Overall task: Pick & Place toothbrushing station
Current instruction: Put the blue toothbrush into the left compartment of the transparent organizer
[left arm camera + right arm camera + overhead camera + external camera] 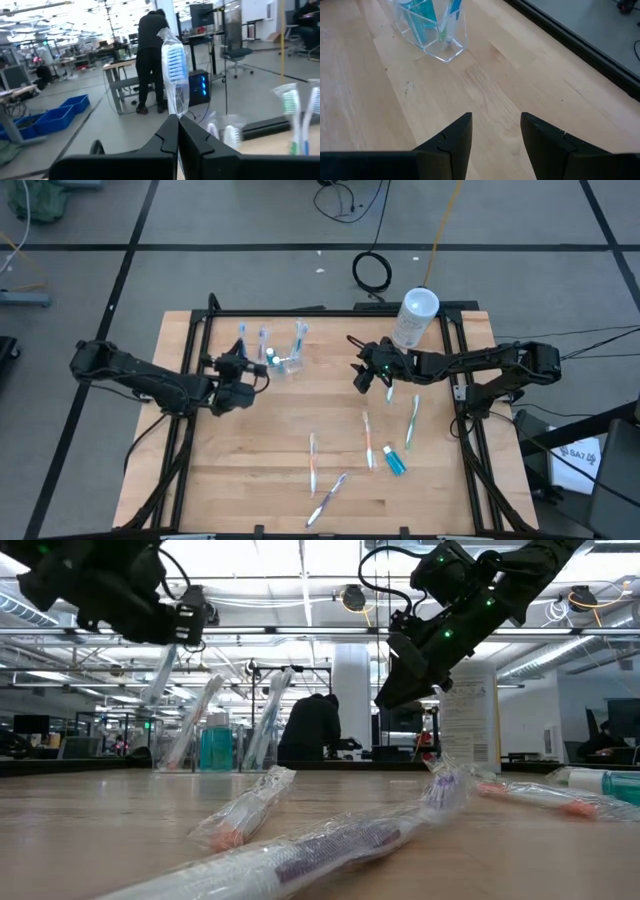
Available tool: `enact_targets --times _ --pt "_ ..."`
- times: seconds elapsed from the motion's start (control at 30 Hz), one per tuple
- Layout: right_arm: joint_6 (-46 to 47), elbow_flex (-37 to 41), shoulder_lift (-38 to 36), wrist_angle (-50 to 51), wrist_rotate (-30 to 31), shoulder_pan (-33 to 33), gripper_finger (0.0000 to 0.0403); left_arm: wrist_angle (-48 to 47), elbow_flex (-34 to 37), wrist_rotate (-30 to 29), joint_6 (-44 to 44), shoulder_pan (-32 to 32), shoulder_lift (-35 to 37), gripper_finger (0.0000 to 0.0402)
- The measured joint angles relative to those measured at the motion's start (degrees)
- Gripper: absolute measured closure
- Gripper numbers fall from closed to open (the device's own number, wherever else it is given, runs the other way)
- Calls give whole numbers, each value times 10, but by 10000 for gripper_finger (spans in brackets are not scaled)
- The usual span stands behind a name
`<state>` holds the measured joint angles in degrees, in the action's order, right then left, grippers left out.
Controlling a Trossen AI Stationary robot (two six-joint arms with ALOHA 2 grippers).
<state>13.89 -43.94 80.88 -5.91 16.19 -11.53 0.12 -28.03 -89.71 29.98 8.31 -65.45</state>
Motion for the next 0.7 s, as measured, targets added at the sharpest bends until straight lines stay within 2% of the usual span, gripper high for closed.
enact_targets --times 0.1,0.2,0.33,0.43,0.53,0.6,0.7 --pt "0 0 0 -11 1 0 241 3 4 34 2 -19 0 399" --pt "0 0 0 -40 1 0 241 52 4 105 -72 -36 0 399" --pt "-1 0 0 -68 0 0 241 229 4 204 -276 -56 0 400" --pt "-1 0 0 -67 0 0 241 392 4 228 -453 -68 0 399" --pt "-1 0 0 -65 0 0 241 501 4 255 -570 -77 24 400" --pt "0 0 0 -60 0 0 241 516 3 301 -570 -91 47 399" --pt "0 4 0 -59 0 0 241 511 41 390 -503 -127 67 400"
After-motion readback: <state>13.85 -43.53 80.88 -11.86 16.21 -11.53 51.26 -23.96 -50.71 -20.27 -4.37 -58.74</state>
